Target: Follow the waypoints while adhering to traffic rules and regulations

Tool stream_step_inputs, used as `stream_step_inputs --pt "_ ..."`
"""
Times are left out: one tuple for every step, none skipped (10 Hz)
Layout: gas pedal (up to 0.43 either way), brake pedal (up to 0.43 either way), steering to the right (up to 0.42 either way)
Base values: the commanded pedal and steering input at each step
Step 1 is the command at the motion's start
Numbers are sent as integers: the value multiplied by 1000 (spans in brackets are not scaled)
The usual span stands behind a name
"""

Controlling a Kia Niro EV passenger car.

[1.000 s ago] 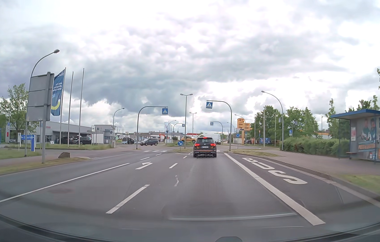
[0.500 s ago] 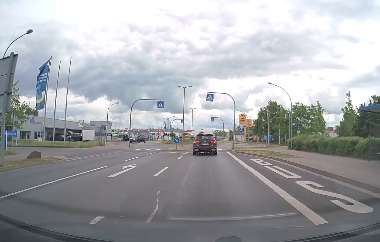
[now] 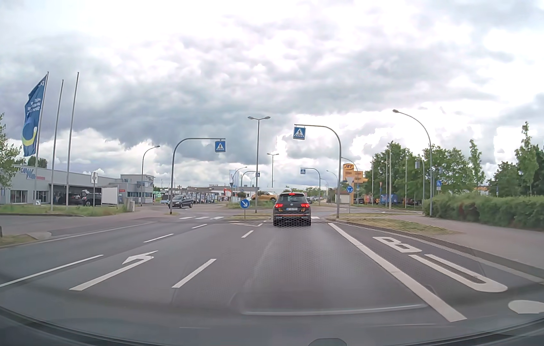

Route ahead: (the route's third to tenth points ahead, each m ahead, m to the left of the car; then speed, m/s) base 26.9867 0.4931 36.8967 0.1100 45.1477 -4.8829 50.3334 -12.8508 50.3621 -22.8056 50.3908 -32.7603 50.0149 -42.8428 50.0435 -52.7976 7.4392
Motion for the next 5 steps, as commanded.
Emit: stream_step_inputs --pt "0 67 0" --pt "0 79 0" --pt "0 91 1" --pt "0 98 1" --pt "0 110 1"
